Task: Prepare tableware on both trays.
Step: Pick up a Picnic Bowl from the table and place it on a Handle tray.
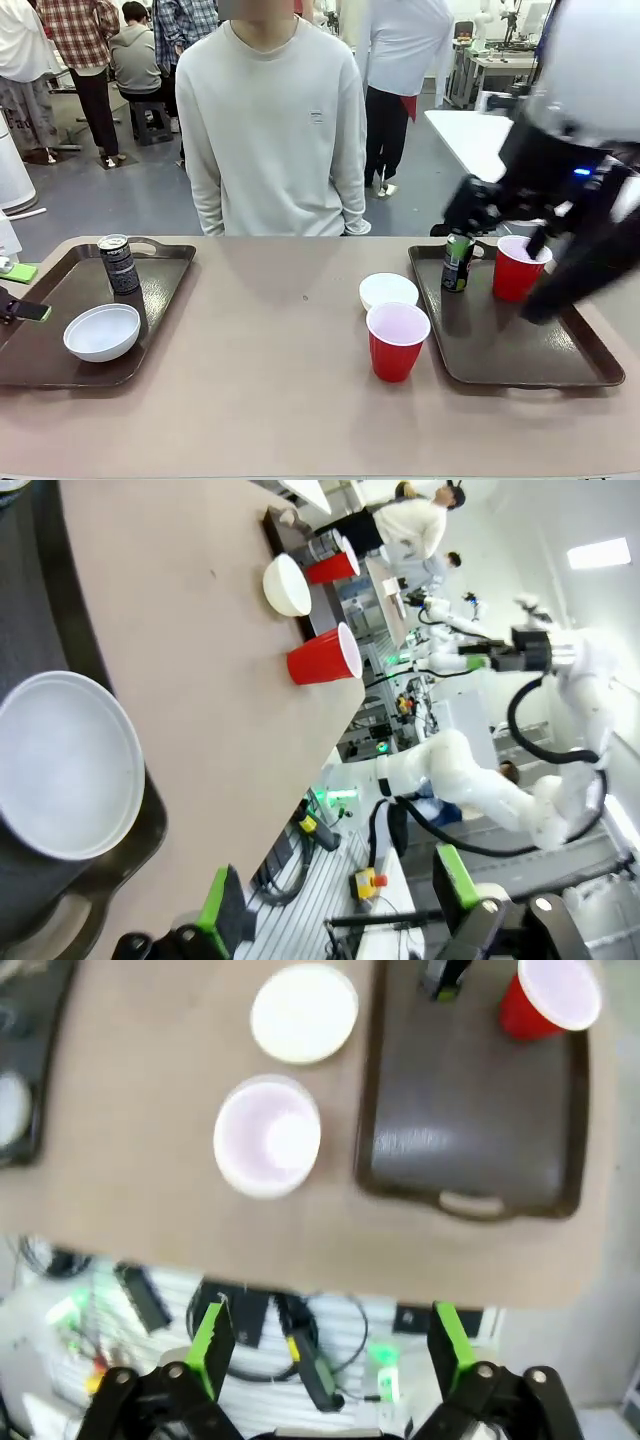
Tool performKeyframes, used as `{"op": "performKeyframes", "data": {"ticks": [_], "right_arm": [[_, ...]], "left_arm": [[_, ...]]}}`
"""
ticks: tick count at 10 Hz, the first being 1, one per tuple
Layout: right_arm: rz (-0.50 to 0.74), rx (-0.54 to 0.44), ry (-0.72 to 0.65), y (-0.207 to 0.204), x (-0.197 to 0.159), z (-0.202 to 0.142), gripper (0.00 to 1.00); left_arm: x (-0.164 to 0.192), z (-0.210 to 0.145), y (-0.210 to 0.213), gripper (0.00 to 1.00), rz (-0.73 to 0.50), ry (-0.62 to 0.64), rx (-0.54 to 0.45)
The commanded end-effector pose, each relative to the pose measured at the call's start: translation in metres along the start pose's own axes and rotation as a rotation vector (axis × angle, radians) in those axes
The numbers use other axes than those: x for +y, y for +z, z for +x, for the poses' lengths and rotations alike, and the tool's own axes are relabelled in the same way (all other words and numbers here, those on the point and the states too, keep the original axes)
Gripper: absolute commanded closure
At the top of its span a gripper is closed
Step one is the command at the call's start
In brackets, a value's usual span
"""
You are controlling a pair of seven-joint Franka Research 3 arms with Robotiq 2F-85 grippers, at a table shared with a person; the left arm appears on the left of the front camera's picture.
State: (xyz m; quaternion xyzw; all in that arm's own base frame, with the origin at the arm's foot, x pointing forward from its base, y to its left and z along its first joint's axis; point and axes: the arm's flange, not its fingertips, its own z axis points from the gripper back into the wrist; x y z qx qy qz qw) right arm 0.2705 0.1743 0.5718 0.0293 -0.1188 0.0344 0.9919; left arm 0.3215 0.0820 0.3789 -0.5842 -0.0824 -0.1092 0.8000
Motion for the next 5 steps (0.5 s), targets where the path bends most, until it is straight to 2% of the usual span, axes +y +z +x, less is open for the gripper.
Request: {"op": "performKeyframes", "data": {"ticks": [1,2,3,4,5], "right_arm": [[-0.123,0.017,-0.068,-0.026,0.027,0.048,0.0],[-0.136,0.032,-0.05,-0.044,0.038,0.068,0.0],[-0.085,0.055,0.009,-0.055,0.047,0.077,0.0],[-0.083,-0.003,-0.029,-0.036,0.025,0.047,0.0],[-0.083,-0.003,-0.029,-0.036,0.025,0.047,0.0]], "left_arm": [[0.0,-0.003,0.003,0.0,-0.008,-0.017,0.005],[0.0,-0.003,0.003,0.0,-0.008,-0.017,0.005],[0.0,-0.003,0.003,0.0,-0.008,-0.017,0.005],[0.0,-0.003,0.003,0.0,-0.008,-0.017,0.005],[0.0,-0.003,0.003,0.0,-0.008,-0.017,0.005]]}}
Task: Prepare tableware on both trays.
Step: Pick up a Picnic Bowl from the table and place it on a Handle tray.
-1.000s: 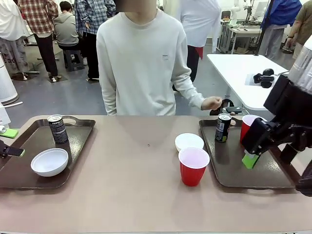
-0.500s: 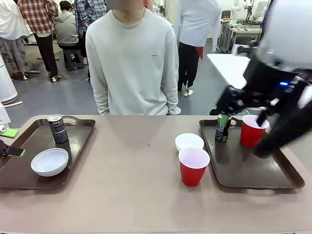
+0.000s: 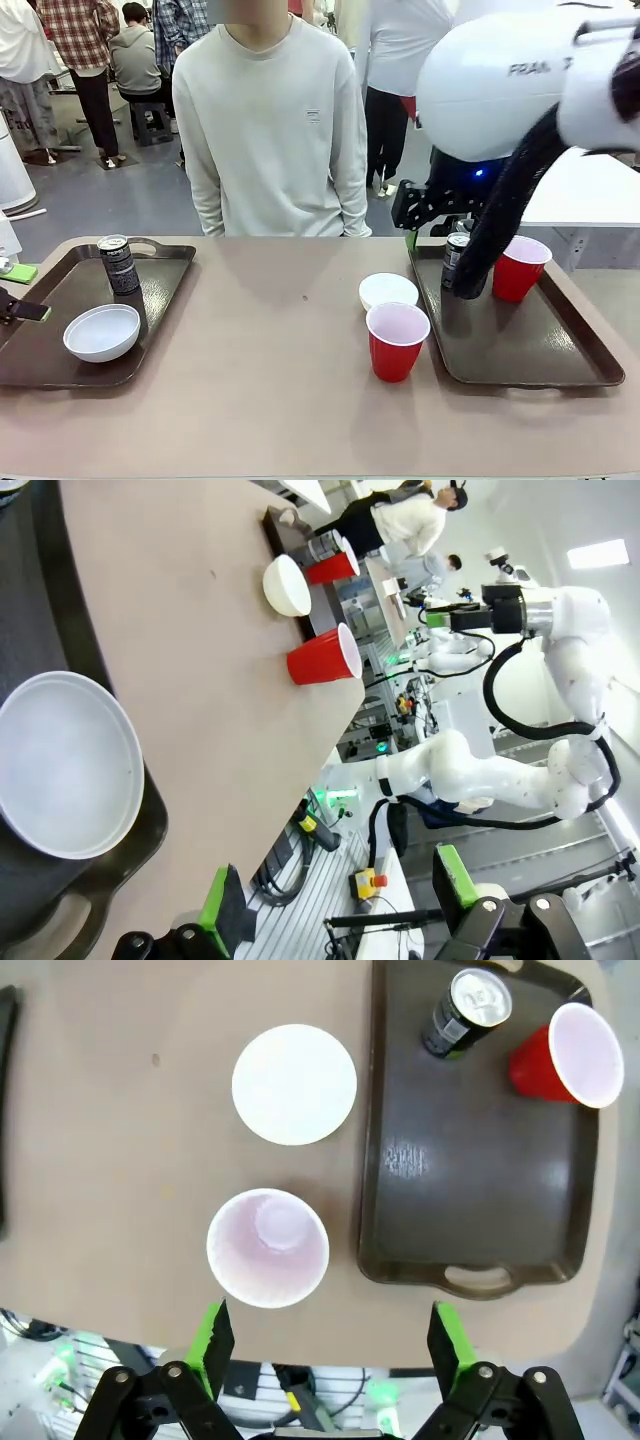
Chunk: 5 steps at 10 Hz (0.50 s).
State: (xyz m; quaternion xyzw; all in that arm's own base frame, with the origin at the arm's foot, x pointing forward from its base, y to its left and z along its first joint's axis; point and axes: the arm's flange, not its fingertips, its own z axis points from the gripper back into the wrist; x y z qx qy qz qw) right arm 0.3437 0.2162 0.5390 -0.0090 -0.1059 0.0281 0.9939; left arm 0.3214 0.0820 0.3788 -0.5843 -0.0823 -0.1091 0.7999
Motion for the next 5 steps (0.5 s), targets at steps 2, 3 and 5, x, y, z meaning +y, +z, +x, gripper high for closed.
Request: {"op": "performKeyframes", "data": {"ticks": [2,3,5], "right_arm": [[-0.006,-0.03,-0.026,0.014,-0.01,-0.019,0.0],[-0.006,-0.03,-0.026,0.014,-0.01,-0.019,0.0],[0.106,0.015,0.139,0.003,-0.006,0.003,0.0]], "left_arm": [[0.0,-0.003,0.003,0.0,-0.008,-0.017,0.005],[0.0,-0.003,0.003,0.0,-0.008,-0.017,0.005],[0.0,-0.003,0.003,0.0,-0.008,-0.017,0.005]]}}
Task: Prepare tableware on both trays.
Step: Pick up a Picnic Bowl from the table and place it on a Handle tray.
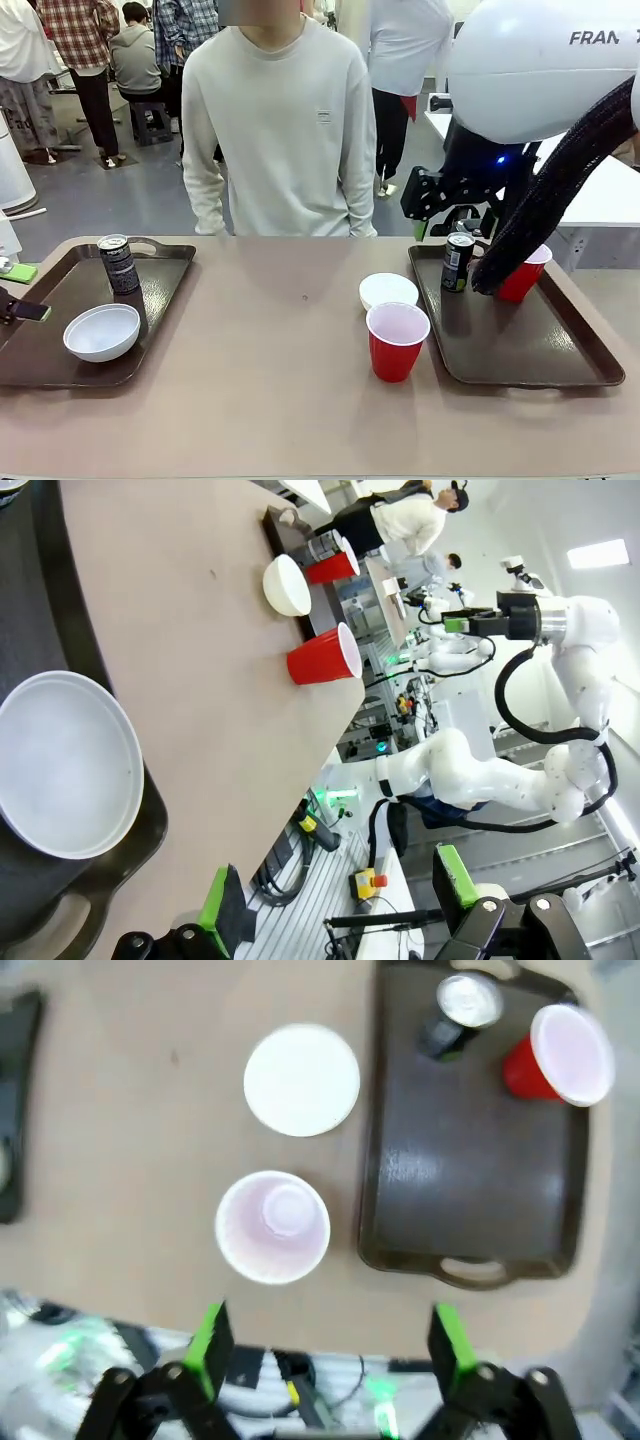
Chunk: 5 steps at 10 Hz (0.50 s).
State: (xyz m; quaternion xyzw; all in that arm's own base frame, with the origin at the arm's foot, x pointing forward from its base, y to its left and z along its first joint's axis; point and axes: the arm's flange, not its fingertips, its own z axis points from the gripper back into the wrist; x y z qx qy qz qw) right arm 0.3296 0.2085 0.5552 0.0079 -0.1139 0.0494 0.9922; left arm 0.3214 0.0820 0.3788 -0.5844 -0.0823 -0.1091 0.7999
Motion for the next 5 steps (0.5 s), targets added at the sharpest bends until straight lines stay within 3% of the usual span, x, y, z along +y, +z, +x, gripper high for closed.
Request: {"op": "performKeyframes", "data": {"ticks": [1,5], "right_arm": [[0.106,0.043,0.176,-0.03,0.001,0.02,0.0],[0.161,0.102,0.18,-0.079,-0.007,0.043,0.0]], "left_arm": [[0.0,-0.003,0.003,0.0,-0.008,-0.017,0.005],[0.0,-0.003,0.003,0.0,-0.008,-0.017,0.005]]}}
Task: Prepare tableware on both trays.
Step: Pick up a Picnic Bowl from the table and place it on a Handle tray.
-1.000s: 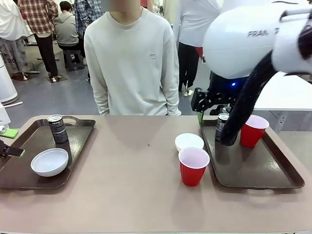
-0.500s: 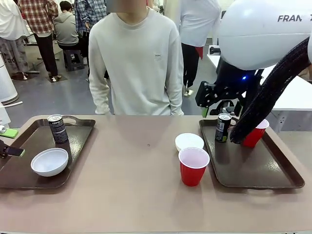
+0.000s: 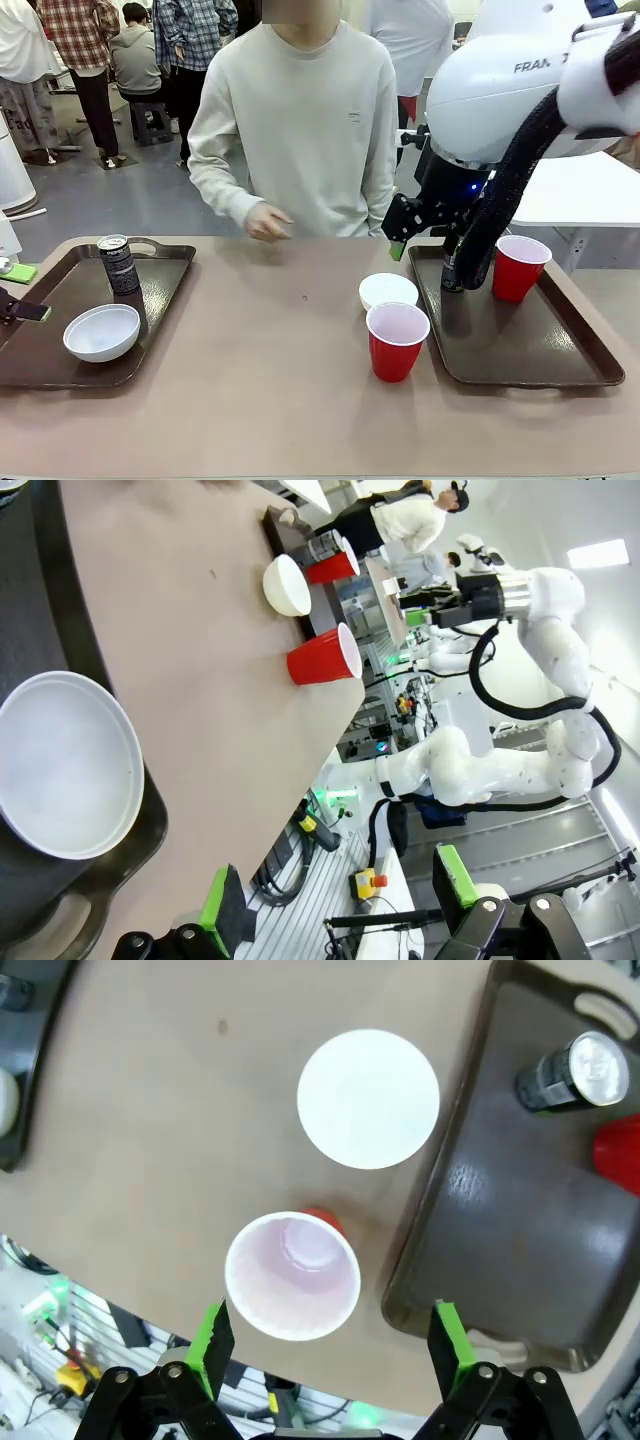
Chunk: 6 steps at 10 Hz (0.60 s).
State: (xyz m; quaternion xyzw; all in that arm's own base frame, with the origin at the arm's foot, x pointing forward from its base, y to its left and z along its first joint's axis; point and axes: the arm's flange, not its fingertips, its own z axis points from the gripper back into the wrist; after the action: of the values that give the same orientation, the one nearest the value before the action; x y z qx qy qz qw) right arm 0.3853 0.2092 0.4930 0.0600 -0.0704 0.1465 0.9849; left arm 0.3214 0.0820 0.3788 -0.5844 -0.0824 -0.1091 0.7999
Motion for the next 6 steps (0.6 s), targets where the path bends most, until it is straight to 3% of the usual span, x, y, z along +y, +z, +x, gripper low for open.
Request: {"op": "performKeyframes", "data": {"ticks": [1,2,3,4,6], "right_arm": [[0.022,0.022,0.009,-0.003,-0.002,-0.003,0.0],[-0.012,0.029,0.001,0.01,0.0,-0.028,0.0],[-0.077,0.03,0.065,0.037,0.002,-0.1,0.0],[-0.052,0.009,0.086,0.056,0.0,-0.152,0.0],[-0.008,0.01,0.046,0.055,-0.011,-0.159,0.0]], "left_arm": [[0.0,-0.003,0.003,0.0,-0.008,-0.017,0.005],[0.0,-0.003,0.003,0.0,-0.008,-0.017,0.005],[0.0,-0.003,0.003,0.0,-0.008,-0.017,0.005],[0.0,-0.003,0.003,0.0,-0.008,-0.017,0.005],[0.0,-0.003,0.003,0.0,-0.008,-0.017,0.005]]}}
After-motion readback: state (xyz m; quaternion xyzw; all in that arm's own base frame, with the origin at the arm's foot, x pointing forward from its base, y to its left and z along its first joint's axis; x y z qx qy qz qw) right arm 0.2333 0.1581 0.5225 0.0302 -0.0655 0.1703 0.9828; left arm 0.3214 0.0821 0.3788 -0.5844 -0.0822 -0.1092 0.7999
